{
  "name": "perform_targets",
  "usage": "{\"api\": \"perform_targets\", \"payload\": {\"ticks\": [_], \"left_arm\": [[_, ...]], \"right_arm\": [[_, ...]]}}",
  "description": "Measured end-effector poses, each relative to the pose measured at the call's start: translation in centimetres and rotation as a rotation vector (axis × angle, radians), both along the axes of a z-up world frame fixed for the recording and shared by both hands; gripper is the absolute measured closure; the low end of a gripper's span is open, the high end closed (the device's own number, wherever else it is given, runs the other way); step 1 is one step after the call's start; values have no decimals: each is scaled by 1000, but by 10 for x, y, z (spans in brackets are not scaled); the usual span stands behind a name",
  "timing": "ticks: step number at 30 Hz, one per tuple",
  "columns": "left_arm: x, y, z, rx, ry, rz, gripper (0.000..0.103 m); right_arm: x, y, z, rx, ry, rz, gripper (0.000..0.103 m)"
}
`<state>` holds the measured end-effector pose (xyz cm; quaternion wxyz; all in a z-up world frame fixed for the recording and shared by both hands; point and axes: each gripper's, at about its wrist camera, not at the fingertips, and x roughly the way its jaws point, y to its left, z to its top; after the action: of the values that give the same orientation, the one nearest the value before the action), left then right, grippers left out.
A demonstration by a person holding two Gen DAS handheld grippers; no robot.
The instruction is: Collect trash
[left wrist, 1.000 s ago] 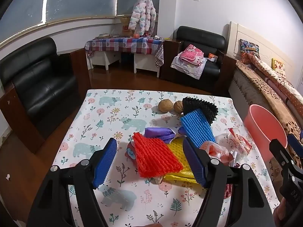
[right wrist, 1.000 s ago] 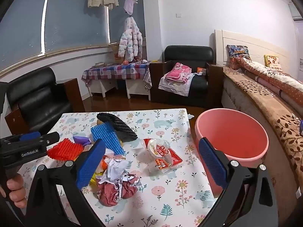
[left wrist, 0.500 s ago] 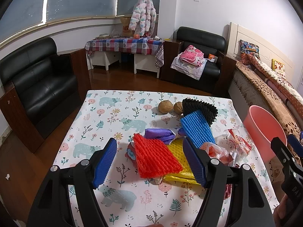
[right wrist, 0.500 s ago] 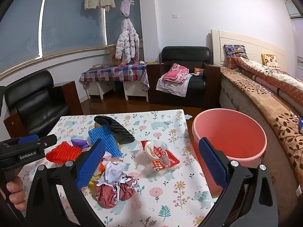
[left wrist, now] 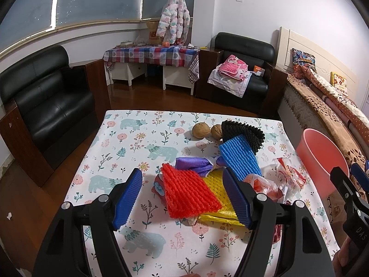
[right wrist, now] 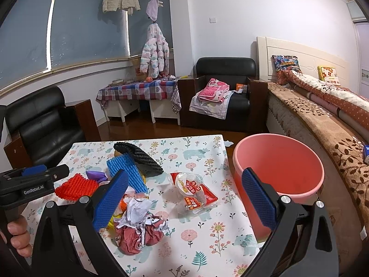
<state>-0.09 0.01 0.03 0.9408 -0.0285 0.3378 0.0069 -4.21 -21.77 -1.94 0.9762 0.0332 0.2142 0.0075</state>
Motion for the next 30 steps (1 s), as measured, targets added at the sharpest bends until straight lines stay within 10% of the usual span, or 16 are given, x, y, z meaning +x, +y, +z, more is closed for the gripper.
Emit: {"api": "perform_targets", "payload": {"ticks": [30], "left_arm": [[-2, -3, 2, -5, 0, -3, 32]], "right_arm": [[-1, -4, 0, 6, -3, -6, 4]]}}
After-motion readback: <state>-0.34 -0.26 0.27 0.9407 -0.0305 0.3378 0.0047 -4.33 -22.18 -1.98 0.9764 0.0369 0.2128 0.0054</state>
